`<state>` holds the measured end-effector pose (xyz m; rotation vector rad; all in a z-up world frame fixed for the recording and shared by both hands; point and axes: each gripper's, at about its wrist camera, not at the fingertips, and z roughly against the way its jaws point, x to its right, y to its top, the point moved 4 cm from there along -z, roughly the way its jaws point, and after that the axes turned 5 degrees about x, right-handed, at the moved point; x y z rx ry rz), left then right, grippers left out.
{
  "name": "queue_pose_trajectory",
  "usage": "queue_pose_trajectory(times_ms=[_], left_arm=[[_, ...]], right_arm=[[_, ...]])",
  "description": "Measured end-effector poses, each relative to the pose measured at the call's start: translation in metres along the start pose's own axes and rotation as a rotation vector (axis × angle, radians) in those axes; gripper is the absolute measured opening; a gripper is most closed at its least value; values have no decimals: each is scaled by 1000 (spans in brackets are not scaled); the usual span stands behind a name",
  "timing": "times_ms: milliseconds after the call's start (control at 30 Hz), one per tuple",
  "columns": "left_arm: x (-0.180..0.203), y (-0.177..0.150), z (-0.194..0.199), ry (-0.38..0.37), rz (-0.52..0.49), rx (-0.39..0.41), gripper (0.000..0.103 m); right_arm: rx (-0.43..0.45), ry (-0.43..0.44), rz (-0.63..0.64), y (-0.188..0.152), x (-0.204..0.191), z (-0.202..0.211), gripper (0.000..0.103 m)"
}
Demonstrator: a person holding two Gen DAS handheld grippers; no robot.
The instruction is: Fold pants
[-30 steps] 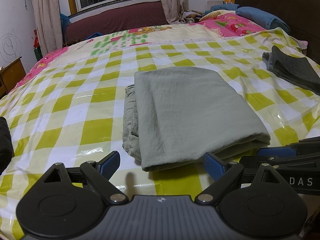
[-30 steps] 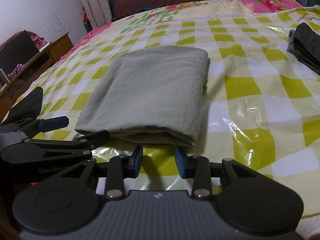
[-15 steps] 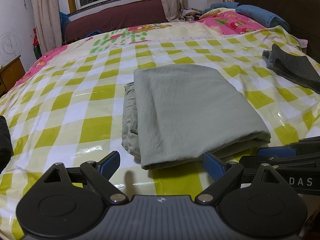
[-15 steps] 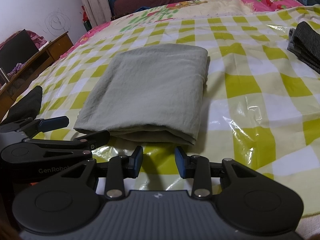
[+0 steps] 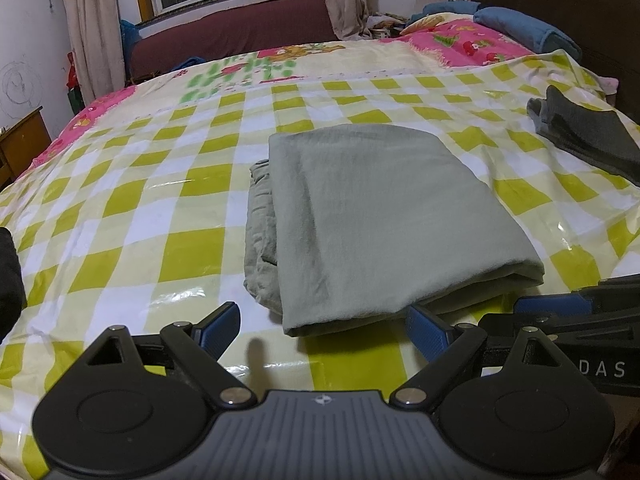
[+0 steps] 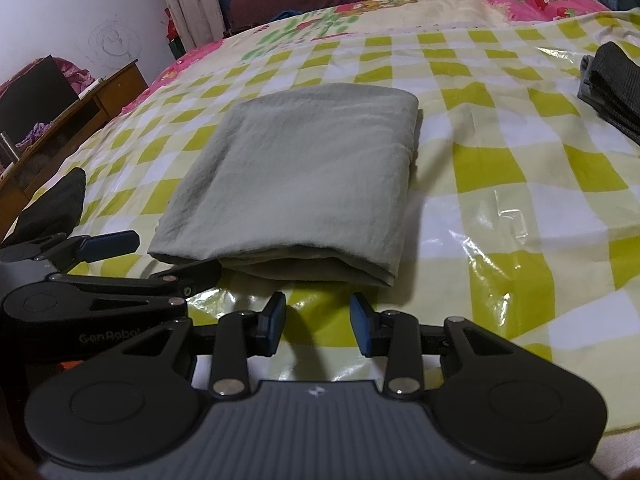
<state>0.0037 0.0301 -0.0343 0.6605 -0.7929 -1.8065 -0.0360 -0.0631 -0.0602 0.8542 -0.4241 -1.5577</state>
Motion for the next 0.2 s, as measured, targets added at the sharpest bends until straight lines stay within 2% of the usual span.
queue_pose_trajectory(times_ms=[200], left_arm=[[-1,0,0,0,4,-2,102]], right_arm=[[0,-1,0,1,0,0,38]])
